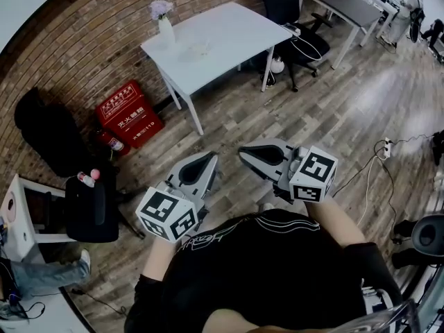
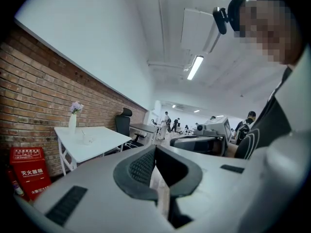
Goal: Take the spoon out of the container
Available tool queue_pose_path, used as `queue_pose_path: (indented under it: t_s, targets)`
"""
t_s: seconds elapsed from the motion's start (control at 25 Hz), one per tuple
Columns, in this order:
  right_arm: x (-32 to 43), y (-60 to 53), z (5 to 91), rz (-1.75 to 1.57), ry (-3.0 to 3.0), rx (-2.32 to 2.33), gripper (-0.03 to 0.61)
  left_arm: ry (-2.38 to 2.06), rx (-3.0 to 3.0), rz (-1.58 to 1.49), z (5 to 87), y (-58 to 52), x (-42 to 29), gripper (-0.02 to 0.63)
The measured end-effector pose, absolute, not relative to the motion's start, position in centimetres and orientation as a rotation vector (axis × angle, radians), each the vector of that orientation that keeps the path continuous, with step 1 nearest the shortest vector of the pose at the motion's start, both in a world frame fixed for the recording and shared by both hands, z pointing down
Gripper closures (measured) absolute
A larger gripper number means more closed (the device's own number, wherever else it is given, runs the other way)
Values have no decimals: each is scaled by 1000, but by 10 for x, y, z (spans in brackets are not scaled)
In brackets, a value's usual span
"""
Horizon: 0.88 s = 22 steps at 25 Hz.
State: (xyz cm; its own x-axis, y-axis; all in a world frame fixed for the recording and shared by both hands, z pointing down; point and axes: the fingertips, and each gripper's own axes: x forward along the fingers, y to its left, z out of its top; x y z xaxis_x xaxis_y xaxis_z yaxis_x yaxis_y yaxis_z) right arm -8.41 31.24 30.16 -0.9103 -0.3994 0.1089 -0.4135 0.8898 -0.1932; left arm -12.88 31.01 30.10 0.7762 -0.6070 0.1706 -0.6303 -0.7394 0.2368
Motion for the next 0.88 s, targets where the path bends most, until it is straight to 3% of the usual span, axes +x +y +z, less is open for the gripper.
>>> queue_pose_path:
  t_s: [0.48, 0.88]
  targets:
    - [-69, 269, 317, 376, -2993, 645, 581, -946, 2666, 127, 320, 266, -117, 611]
    - [-32, 121, 329, 464, -3028, 558, 581, -1007, 2641, 111, 326, 127, -86, 611]
